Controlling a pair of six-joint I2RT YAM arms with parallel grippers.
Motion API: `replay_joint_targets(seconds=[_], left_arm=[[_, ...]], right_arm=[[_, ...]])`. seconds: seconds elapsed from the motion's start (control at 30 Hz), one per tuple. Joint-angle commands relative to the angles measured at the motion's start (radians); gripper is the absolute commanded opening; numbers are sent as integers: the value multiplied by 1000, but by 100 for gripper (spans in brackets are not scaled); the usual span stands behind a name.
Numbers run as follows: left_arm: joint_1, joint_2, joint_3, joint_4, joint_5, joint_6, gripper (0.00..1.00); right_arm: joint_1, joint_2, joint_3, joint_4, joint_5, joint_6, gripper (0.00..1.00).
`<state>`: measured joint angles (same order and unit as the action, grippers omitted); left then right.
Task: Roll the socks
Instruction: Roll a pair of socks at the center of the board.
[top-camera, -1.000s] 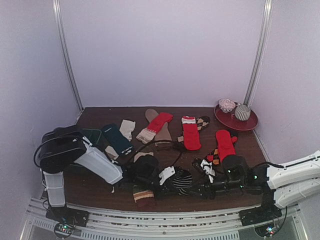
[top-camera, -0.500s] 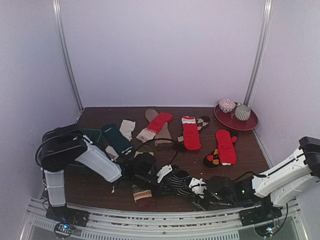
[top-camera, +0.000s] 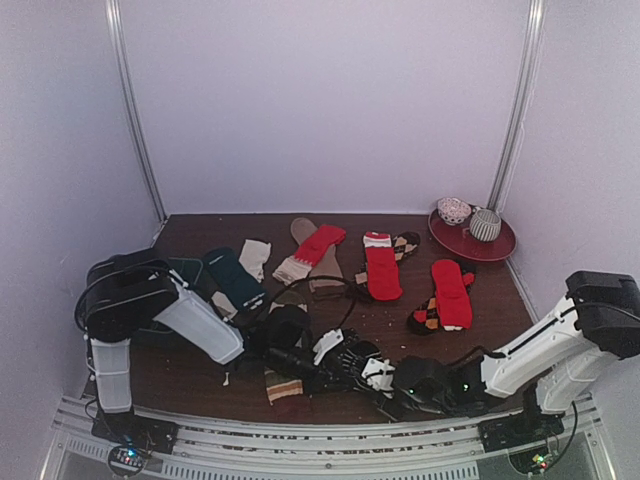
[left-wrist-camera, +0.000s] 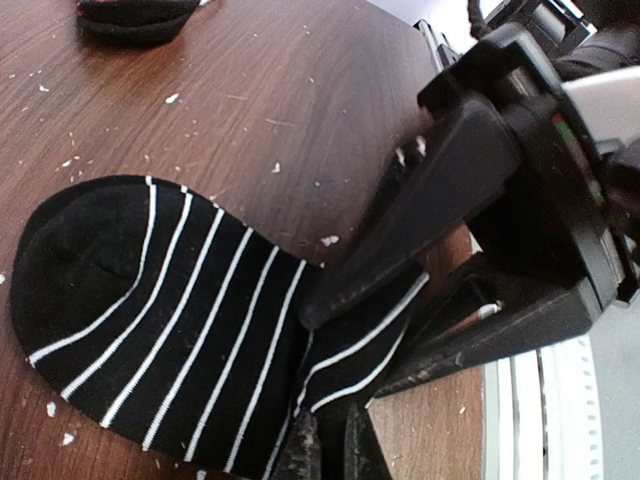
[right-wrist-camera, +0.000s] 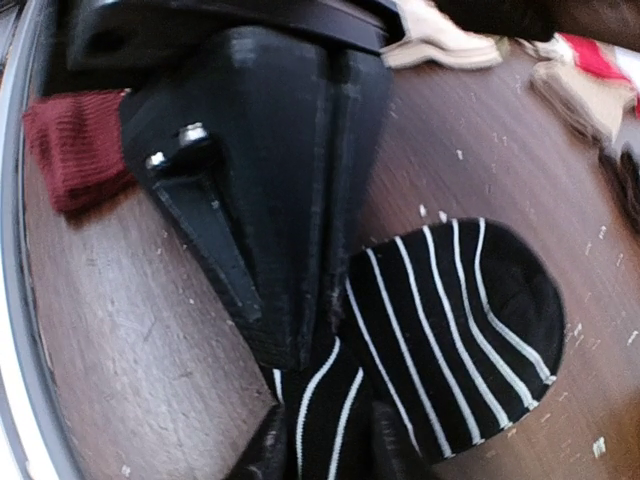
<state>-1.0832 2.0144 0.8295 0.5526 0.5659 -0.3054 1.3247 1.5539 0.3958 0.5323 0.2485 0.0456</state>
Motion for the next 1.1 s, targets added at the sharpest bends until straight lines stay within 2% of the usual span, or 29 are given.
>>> replay_joint_targets(seconds=[0.0,0.07,0.13,0.27,0.3,0.33,0.47,0.6,0.9,1.0,1.07], left_arm=[[-4,79,-58,-222,-7,10,0],[-3,76,-57,-219,-8,14,0],[-3,63,-59,-216,-19,24,1],[-3,-24,-79,-190,-49,74,25],[-3,-67,-90,-177,-58,88,41],[-4,-105,-99,-165,-69,104,50],[-8,-229,-130,-109,-119,176,63],[-20,-263,-137,-28,-134,269,66],[-35,-127,-85,63,-126,408,68],[-35,-97,-82,69,-124,421,65],[-35,-78,-80,71,-122,416,60]], right_arm=[[6,20,15,-7,-17,71,15],[2,17,11,-12,-20,97,4],[-7,11,9,-24,-46,135,0],[-52,-11,6,-77,-161,224,0],[-65,-13,7,-93,-201,245,0],[-78,-14,8,-108,-240,268,0],[-133,8,19,-154,-417,319,0],[-185,72,37,-195,-529,351,0],[-246,135,55,-239,-635,371,0],[-255,141,55,-248,-645,362,0],[-264,150,56,-256,-648,357,0]])
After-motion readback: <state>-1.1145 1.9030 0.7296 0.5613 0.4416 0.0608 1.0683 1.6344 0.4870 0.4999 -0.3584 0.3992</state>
